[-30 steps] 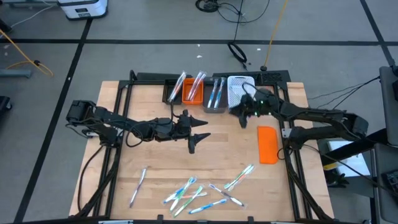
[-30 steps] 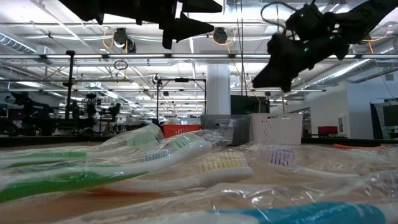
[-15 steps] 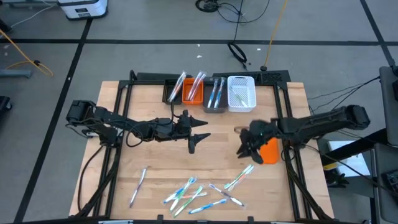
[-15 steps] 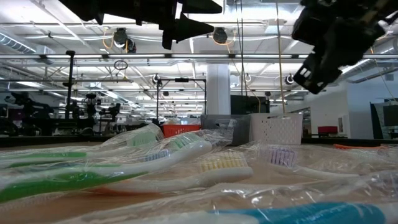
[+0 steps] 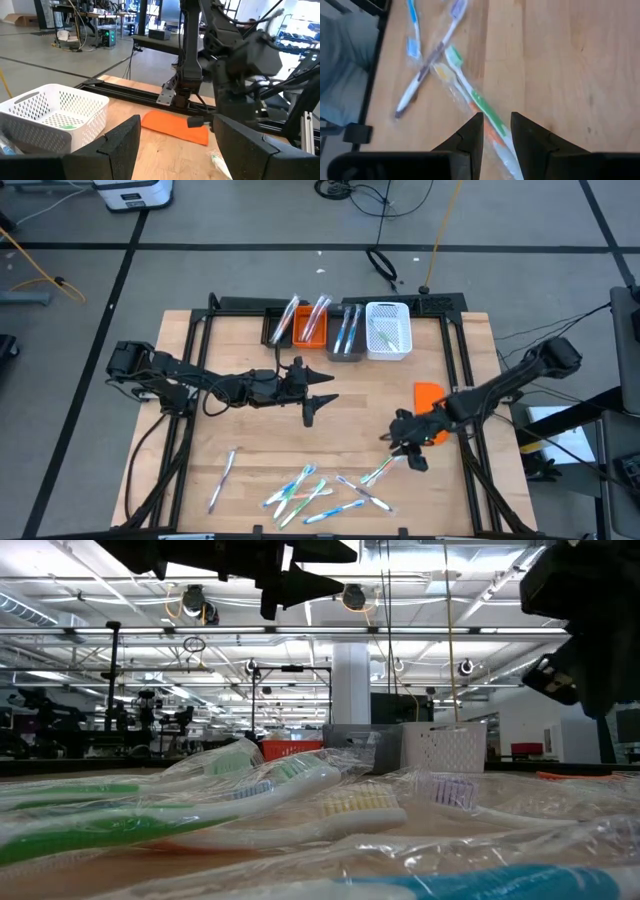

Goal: Pick & Place Toothbrushes
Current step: Put the green toothbrush into the white bin

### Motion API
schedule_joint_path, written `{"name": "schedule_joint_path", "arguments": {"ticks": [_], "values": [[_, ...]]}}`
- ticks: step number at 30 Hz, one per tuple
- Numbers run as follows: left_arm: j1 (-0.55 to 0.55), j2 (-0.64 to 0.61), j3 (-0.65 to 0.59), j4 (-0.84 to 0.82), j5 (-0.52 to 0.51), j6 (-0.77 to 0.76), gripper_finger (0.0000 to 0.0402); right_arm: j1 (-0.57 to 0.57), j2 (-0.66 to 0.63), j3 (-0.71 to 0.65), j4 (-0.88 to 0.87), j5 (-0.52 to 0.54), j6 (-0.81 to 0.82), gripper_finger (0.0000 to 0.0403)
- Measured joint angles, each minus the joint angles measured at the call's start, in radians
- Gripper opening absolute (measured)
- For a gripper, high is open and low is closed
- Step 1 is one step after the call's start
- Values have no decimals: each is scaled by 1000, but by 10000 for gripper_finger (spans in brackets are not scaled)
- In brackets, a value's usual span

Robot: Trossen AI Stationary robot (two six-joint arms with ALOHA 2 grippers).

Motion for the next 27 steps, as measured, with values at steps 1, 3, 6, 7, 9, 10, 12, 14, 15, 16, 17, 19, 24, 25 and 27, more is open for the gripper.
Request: {"name": "schedule_joint_path", "arguments": {"ticks": [1, 3, 6, 7, 9, 10, 12, 14, 15, 16, 17, 19, 24, 25, 27], "values": [[0, 0, 0, 0, 0, 0, 253, 14, 12, 0, -1, 18, 8, 89], [0, 0, 0, 0, 0, 0, 253, 39, 37, 0, -1, 57, 11, 89], [0, 0, 0, 0, 0, 0, 253, 68, 74, 0, -1, 108, 5, 89], [0, 0, 0, 0, 0, 0, 253, 75, 86, 0, 0, 120, 6, 89], [0, 0, 0, 0, 0, 0, 253, 85, 109, 0, 0, 122, 6, 89], [0, 0, 0, 0, 0, 0, 253, 90, 120, 0, 0, 122, 6, 89], [0, 0, 0, 0, 0, 0, 253, 97, 141, 0, 1, 122, 7, 89], [0, 0, 0, 0, 0, 0, 253, 104, 161, 0, 3, 122, 13, 89], [0, 0, 0, 0, 0, 0, 253, 107, 170, 0, 3, 122, 19, 89], [0, 0, 0, 0, 0, 0, 253, 109, 179, 0, 6, 122, 24, 89], [0, 0, 0, 0, 0, 0, 253, 111, 187, 0, 7, 122, 28, 89], [0, 0, 0, 0, 0, 0, 253, 112, 204, 0, 10, 125, 31, 89], [1, 0, 0, 1, 0, 0, 253, 111, 235, 1, 14, 133, 35, 86], [0, 0, 0, 0, 0, 0, 253, 111, 236, 1, 14, 134, 38, 82], [0, 0, 0, 1, 0, 0, 253, 111, 236, 1, 12, 134, 41, 64]]}}
